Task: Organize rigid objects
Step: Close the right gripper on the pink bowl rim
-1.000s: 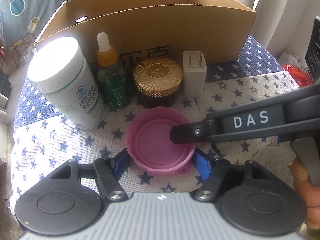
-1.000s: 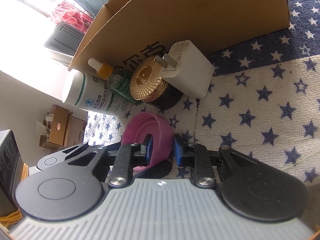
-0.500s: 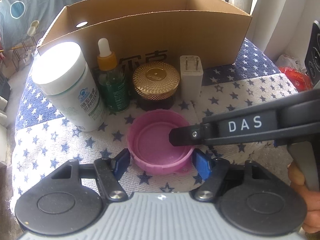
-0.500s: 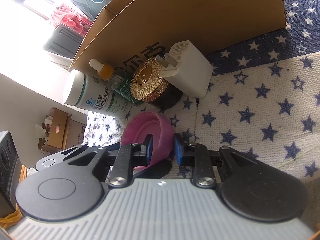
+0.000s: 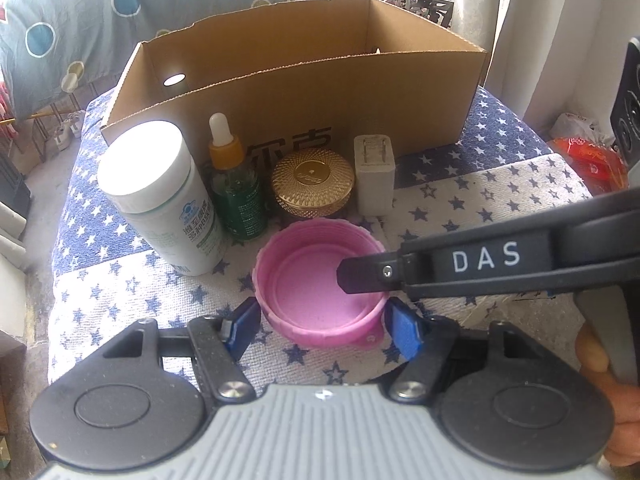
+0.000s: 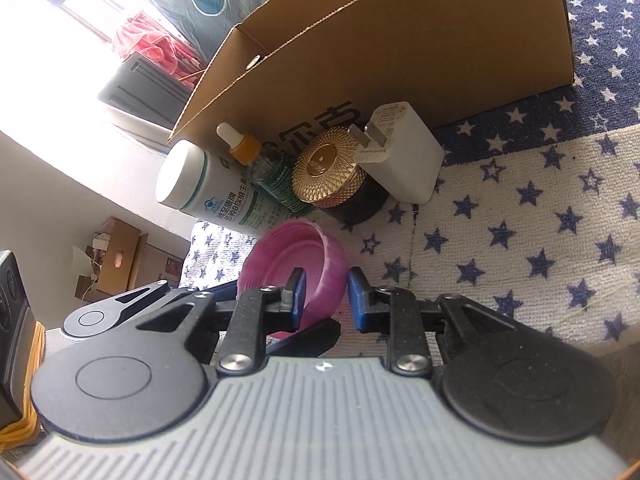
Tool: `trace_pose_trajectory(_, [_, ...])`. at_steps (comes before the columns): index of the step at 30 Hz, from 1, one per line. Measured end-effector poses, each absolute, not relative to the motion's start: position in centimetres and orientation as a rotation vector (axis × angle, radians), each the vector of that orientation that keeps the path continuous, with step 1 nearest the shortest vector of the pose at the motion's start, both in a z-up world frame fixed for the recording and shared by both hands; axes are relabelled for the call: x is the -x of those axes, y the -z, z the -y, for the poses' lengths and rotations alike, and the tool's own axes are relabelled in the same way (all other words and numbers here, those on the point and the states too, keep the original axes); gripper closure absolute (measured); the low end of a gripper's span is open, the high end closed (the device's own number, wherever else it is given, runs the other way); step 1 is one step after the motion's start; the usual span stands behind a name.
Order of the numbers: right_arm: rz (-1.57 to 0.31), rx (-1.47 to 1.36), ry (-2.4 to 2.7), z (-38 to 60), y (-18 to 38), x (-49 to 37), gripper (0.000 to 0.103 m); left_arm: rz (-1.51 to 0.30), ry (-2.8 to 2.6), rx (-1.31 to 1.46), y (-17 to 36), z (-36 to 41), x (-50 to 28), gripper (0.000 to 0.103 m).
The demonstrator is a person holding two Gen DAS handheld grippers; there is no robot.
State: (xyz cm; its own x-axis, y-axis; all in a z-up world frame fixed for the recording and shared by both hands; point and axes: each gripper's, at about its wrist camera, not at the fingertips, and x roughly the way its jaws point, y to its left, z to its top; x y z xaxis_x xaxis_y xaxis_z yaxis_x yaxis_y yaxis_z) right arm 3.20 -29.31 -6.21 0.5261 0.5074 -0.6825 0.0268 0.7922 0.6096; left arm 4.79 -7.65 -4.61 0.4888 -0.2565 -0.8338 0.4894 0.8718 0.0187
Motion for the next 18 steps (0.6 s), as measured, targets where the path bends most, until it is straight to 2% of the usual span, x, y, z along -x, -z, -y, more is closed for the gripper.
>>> trace_pose_trajectory(18, [-0.936, -0.591, -0.329, 29.2, 4.1, -1.9, 0.077, -0.900, 0.450, -0.270, 2.8, 7.4, -3.1, 0.033])
